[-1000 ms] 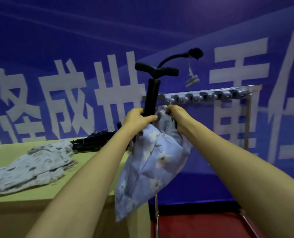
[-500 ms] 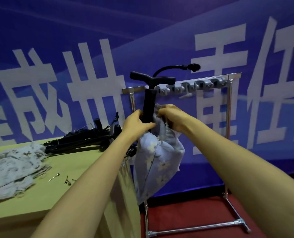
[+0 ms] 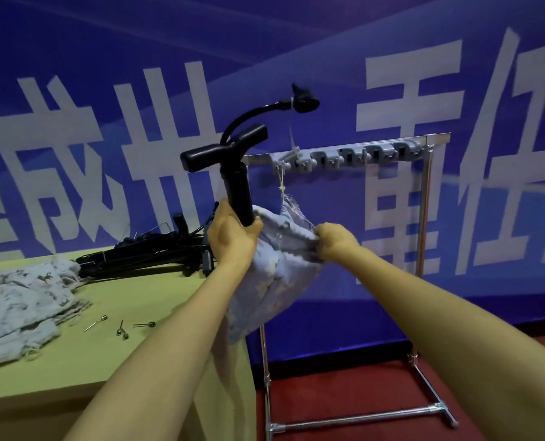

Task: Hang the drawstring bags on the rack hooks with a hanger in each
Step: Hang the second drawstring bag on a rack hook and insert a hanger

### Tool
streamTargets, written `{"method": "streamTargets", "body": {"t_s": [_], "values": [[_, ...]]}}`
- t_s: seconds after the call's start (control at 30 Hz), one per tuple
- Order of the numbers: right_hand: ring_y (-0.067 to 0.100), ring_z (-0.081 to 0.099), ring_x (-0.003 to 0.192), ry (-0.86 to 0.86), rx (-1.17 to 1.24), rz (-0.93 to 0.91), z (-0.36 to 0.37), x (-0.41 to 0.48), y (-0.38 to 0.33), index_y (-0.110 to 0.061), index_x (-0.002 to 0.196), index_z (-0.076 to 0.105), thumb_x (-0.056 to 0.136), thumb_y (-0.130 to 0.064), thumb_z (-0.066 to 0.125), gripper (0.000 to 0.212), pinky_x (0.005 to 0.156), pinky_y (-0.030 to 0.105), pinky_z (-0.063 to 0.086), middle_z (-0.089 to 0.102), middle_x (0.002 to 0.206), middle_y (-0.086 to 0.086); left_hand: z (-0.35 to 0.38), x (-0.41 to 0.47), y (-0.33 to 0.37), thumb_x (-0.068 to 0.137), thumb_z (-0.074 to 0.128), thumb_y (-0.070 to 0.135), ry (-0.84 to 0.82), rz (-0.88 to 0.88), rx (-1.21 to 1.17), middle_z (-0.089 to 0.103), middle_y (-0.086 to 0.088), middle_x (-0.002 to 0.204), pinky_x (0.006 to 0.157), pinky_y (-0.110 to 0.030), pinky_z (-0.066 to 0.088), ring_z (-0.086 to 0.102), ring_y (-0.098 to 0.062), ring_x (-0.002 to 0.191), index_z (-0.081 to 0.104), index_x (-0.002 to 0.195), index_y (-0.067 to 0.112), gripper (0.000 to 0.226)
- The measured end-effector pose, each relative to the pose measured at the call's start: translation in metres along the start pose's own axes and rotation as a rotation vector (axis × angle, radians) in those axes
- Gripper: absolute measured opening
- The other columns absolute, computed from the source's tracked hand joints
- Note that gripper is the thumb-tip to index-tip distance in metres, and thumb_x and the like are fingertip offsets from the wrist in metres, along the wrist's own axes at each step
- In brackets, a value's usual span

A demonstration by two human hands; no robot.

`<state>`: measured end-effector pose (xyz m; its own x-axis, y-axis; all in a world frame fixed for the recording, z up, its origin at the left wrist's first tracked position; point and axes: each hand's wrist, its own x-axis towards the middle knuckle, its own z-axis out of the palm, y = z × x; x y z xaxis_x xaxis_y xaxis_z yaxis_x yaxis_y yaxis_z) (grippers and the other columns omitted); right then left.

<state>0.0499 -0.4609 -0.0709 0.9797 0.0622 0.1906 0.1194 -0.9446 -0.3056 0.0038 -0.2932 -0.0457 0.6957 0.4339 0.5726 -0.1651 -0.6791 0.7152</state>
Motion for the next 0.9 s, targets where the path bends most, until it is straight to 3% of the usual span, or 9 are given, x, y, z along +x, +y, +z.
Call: {"method": "streamTargets", "body": {"t_s": [0.13, 0.23, 0.3, 0.37, 0.43, 0.53, 0.6, 0.73, 0.9], "values": [[0.022, 0.052, 0.059, -0.062, 0.183, 0.301, -0.005, -0.003, 0.010, -0.007, 0.075, 0.053, 0.090, -0.022, 0.051, 0.021, 0.056, 0.029, 0.044, 0.054, 0.067, 0.007, 0.001, 0.003, -0.009, 0.080, 0.065, 0.022, 0.034, 0.031, 0.018, 0.064, -0.010, 0.096, 0.066, -0.029, 0.042, 0.062, -0.032, 0.088, 0.050, 0.101, 0.010, 0.028], [0.020, 0.054, 0.058, -0.270, 0.945, 0.520, -0.010, -0.004, 0.007, -0.003, 0.071, 0.049, 0.097, -0.019, 0.046, 0.031, 0.060, 0.029, 0.050, 0.056, 0.064, 0.010, 0.005, -0.002, -0.015, 0.080, 0.067, 0.023, 0.043, 0.004, 0.015, 0.065, -0.009, 0.097, 0.066, -0.029, 0.039, 0.061, -0.029, 0.086, 0.051, 0.100, 0.010, 0.028], [0.020, 0.060, 0.071, -0.357, 1.237, 0.527, -0.010, -0.001, 0.006, -0.002, 0.076, 0.054, 0.097, -0.017, 0.047, 0.026, 0.078, 0.030, 0.051, 0.064, 0.059, 0.009, 0.007, -0.008, -0.014, 0.081, 0.068, 0.026, 0.019, -0.057, 0.005, 0.065, -0.006, 0.098, 0.068, -0.027, 0.036, 0.056, -0.023, 0.082, 0.052, 0.102, 0.012, 0.030], [0.017, 0.065, 0.085, -0.373, 1.301, 0.517, -0.008, 0.003, 0.003, -0.005, 0.076, 0.058, 0.095, -0.010, 0.047, 0.023, 0.090, 0.026, 0.048, 0.067, 0.057, 0.004, 0.009, -0.013, -0.013, 0.080, 0.067, 0.033, 0.002, -0.086, 0.042, 0.066, -0.006, 0.101, 0.070, -0.027, 0.036, 0.060, -0.027, 0.087, 0.055, 0.104, 0.014, 0.032], [0.015, 0.067, 0.057, -0.339, 1.381, 0.507, -0.009, 0.002, -0.003, 0.000, 0.070, 0.055, 0.096, -0.005, 0.040, 0.031, 0.065, 0.022, 0.056, 0.065, 0.051, 0.007, 0.012, -0.017, -0.013, 0.078, 0.066, 0.038, -0.015, -0.098, 0.074, 0.069, -0.006, 0.098, 0.070, -0.027, 0.037, 0.064, -0.030, 0.094, 0.061, 0.103, 0.017, 0.033], [0.015, 0.049, 0.026, -0.254, 1.560, 0.425, -0.010, -0.002, -0.015, -0.001, 0.050, 0.051, 0.082, 0.011, 0.034, 0.039, 0.032, 0.021, 0.045, 0.051, 0.035, 0.006, 0.019, -0.020, -0.020, 0.075, 0.069, 0.038, -0.090, -0.077, 0.027, 0.069, -0.012, 0.095, 0.069, -0.027, 0.042, 0.063, -0.028, 0.090, 0.066, 0.094, 0.012, 0.032], [0.017, 0.050, 0.029, -0.247, 1.683, 0.346, -0.011, -0.002, -0.022, -0.001, 0.046, 0.051, 0.066, 0.011, 0.037, 0.028, 0.033, 0.020, 0.044, 0.051, 0.039, 0.008, 0.023, -0.022, -0.022, 0.076, 0.072, 0.028, -0.229, -0.106, -0.115, 0.070, -0.014, 0.096, 0.068, -0.025, 0.044, 0.064, -0.025, 0.085, 0.066, 0.095, 0.006, 0.029], [0.015, 0.057, 0.037, -0.337, 1.603, 0.236, -0.011, -0.001, -0.024, -0.005, 0.064, 0.044, 0.097, -0.001, 0.032, 0.035, 0.042, 0.020, 0.048, 0.054, 0.039, 0.006, 0.024, -0.030, -0.018, 0.075, 0.072, 0.002, -0.396, -0.125, -0.305, 0.068, -0.015, 0.102, 0.074, -0.021, 0.047, 0.066, -0.026, 0.095, 0.058, 0.113, 0.000, 0.040], [0.008, 0.057, 0.037, -0.291, 1.532, 0.202, -0.002, 0.006, -0.032, -0.010, 0.074, 0.048, 0.101, -0.007, 0.037, 0.029, 0.037, 0.014, 0.046, 0.058, 0.040, -0.001, 0.022, -0.026, -0.011, 0.080, 0.066, -0.004, -0.544, -0.099, -0.324, 0.058, 0.002, 0.077, 0.053, -0.003, 0.043, 0.054, -0.004, 0.068, 0.055, 0.104, 0.007, 0.028]]}}
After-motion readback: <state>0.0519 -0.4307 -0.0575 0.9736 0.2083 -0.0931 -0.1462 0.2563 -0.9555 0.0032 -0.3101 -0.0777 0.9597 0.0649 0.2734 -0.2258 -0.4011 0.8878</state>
